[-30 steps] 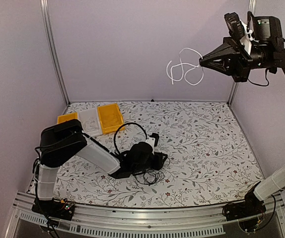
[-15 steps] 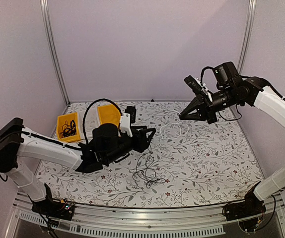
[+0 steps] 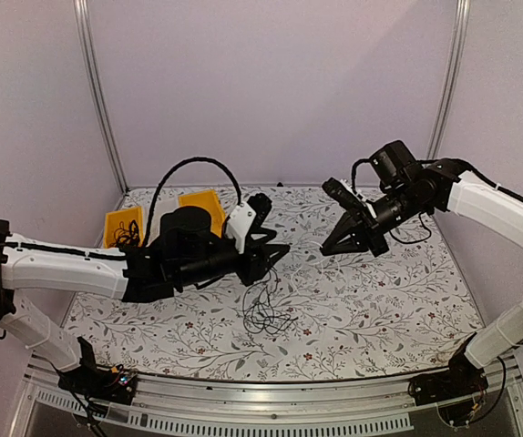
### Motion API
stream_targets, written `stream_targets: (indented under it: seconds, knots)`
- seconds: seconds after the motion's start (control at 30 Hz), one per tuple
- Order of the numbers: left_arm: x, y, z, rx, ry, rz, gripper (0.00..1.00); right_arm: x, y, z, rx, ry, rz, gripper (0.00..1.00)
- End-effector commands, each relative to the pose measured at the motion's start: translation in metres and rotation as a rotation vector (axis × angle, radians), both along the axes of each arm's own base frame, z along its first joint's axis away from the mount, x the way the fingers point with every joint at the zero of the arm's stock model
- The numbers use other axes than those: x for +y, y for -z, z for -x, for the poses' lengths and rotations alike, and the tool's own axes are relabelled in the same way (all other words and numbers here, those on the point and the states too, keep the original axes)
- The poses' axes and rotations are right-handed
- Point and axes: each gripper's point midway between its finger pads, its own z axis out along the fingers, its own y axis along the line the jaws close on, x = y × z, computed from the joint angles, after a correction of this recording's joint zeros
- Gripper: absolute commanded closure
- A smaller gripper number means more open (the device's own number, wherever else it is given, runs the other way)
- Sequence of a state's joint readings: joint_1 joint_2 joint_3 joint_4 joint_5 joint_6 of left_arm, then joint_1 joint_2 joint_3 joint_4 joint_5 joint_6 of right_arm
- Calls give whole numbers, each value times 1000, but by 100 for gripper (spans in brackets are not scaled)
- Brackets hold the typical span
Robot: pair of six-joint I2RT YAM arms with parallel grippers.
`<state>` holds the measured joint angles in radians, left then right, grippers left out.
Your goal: Untangle the cables
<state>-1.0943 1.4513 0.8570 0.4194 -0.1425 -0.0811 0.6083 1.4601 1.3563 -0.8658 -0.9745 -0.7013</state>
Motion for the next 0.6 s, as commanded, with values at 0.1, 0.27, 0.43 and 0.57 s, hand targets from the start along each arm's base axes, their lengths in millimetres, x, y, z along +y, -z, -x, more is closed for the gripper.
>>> stream_targets:
  seconds: [0.1, 0.27, 0.43, 0.57]
  knots:
    - [8, 61, 40, 273, 155, -144, 55, 1, 3, 10, -14, -42, 16, 100]
    - [63, 167, 60, 556, 9, -598, 53, -1, 11, 9, -22, -41, 37, 100]
    - [32, 52, 94, 455, 253, -225, 41, 4, 16, 5, 3, -54, 33, 100]
    - [64, -28, 63, 258, 99, 71, 30, 9, 15, 2, 17, -62, 28, 100]
